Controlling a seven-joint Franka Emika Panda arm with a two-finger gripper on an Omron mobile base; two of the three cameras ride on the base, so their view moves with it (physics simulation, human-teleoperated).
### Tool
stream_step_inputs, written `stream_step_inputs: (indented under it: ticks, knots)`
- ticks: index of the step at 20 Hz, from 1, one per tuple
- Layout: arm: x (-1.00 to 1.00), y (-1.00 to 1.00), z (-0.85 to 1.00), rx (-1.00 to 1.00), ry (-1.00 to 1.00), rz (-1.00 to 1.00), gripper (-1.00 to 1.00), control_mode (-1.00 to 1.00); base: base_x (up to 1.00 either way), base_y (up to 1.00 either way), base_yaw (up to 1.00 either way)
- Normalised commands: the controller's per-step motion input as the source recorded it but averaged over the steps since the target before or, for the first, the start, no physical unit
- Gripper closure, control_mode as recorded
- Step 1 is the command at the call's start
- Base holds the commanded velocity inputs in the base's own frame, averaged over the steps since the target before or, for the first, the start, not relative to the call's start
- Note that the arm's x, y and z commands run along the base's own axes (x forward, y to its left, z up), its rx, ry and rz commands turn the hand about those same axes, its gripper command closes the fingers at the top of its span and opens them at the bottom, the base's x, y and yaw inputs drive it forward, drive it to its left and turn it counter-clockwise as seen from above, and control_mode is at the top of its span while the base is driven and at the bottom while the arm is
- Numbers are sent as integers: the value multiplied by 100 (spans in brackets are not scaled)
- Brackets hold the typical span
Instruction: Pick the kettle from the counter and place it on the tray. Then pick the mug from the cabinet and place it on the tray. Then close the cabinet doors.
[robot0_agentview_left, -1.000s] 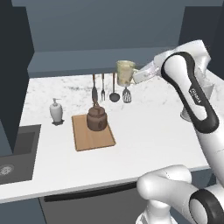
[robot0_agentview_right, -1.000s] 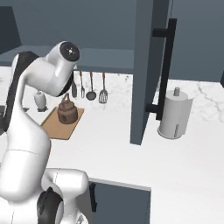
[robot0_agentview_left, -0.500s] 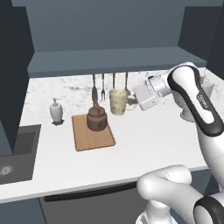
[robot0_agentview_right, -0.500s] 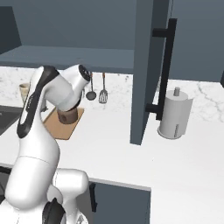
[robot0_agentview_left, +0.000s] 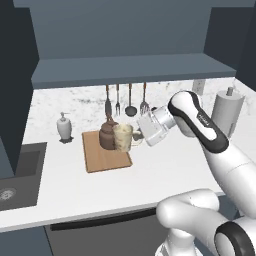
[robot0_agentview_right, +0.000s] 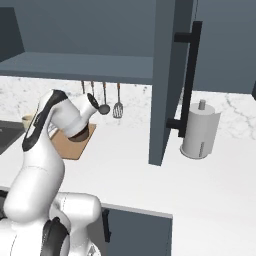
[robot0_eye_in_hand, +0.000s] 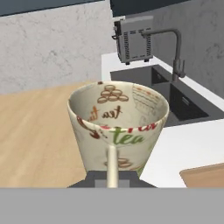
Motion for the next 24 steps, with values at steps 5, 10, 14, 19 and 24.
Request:
stream_step_inputs:
  ticks: [5,10,14,19,24]
  knots:
    - [59,2,-57,-3,0,1,100,-100,0,0,0]
    - [57,0,-47,-6,0,2,100,-100,0,0,0]
    - [52,0,-43,-9,0,13,100,-100,0,0,0]
    - [38,2,-36,-7,-2,13,100,-100,0,0,0]
    - [35,9,-38,-5,-6,4,100,-100,0,0,0]
